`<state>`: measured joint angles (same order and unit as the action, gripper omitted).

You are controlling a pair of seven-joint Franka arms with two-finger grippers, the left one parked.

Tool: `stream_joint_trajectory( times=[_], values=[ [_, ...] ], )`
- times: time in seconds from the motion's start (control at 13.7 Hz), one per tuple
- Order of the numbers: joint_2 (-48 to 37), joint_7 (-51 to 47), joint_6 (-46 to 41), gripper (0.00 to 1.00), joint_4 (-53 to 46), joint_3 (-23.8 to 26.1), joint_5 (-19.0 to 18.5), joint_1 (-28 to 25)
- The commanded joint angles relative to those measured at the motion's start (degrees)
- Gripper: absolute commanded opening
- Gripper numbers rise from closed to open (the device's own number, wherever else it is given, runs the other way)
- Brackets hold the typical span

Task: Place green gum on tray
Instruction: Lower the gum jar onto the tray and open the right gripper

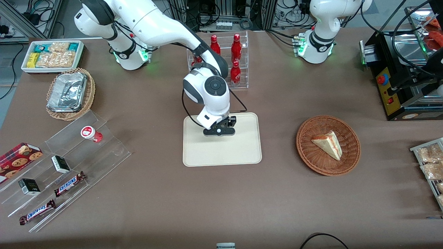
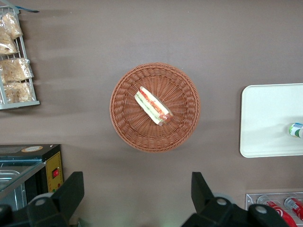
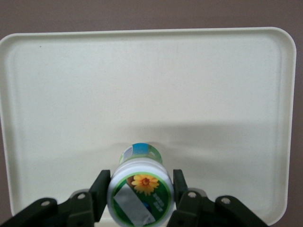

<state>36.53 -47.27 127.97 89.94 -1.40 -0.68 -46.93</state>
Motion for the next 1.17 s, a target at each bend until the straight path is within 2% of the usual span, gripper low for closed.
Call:
stream_joint_trajectory(
  times=[0.0, 0.51, 0.58, 0.66, 0.73, 1.09],
  values=[
    [1.79, -1.42, 0.88, 0.0, -1.61, -0.27, -1.25, -0.96],
    [3.55, -1.42, 2.64, 0.0, -0.9, -0.53, -1.95, -0.97],
    [3.55, -1.42, 2.64, 0.05, -0.9, -0.53, -2.39, -0.88],
    [3.55, -1.34, 2.64, 0.6, -0.9, -0.53, -2.39, -0.7],
    [3.64, -1.07, 2.73, 0.99, -0.9, -0.53, -2.48, -0.7],
    [1.28, -1.07, 1.85, 1.0, -1.17, -0.45, -1.69, 0.44]
  ],
)
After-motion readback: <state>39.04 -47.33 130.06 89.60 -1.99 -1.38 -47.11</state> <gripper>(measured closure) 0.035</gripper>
